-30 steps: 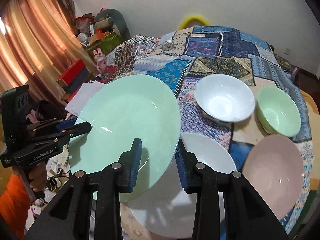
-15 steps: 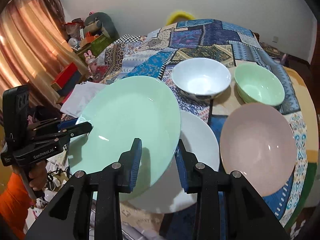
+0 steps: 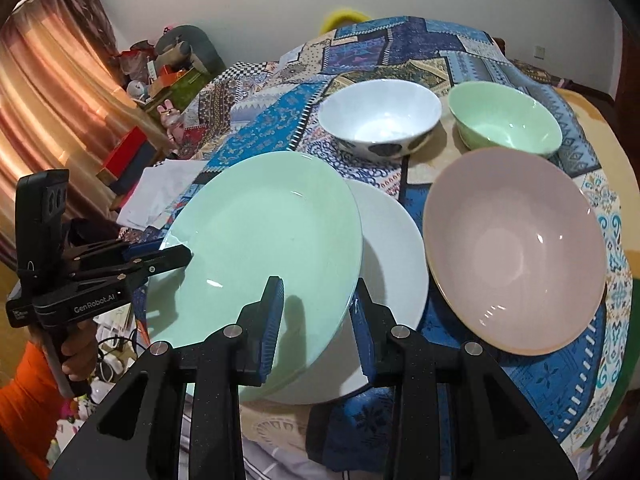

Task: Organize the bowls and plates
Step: 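Carry the pale green plate over the white plate and lower it, then set the pale green plate onto the white plate and open the left gripper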

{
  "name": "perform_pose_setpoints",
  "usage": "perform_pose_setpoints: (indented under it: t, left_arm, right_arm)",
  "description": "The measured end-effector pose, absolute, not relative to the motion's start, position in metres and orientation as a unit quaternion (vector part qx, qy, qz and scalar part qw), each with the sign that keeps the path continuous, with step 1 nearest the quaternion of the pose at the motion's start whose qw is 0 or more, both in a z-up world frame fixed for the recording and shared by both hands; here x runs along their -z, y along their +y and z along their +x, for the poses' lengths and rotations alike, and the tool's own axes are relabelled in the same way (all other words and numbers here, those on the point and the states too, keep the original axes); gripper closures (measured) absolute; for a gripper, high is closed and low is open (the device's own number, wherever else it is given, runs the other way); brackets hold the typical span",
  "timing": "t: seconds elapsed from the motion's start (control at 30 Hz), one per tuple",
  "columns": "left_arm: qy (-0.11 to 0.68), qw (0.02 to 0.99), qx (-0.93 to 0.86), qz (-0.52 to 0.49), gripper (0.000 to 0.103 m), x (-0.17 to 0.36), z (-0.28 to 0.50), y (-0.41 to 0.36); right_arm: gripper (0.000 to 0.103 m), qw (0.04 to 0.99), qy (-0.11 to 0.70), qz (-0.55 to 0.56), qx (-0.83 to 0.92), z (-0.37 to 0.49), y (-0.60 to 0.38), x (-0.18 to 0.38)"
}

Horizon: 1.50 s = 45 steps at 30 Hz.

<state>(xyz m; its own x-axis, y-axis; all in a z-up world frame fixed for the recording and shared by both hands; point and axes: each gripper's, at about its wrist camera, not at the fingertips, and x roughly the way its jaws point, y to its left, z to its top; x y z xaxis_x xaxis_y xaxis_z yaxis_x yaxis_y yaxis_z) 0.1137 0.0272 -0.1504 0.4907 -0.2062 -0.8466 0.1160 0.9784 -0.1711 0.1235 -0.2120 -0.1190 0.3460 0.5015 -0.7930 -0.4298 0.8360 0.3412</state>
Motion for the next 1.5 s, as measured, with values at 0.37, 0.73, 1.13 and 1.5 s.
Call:
perform_pose_setpoints:
  t: [0.37, 0.73, 1.13, 1.5]
  left_arm:
    - [0.515, 0.851, 0.095, -0.034, 0.075, 0.172, 0.126, 0.012]
    - [0.517, 0.852, 0.079, 0.016, 0.075, 0.179, 0.142, -0.002]
    - [0.494, 0.860, 0.121, 0.042, 0.076, 0.167, 0.138, -0.030]
    - [0.486, 0.867, 0.106, 0.026, 0.074, 0.159, 0.130, -0.025]
  right_arm:
    - [0.072, 0.815, 0.511, 0.062, -0.267, 0.125, -0.225, 0.137]
    - [0.072, 0.814, 0.511, 0.078, -0.263, 0.126, -0.232, 0.143]
    - [0.072, 0.813, 0.509, 0.084, -0.271, 0.123, -0.234, 0.144]
    - [0.071, 0.847, 0.469, 0.058, -0.244, 0.108, -0.249, 0.120]
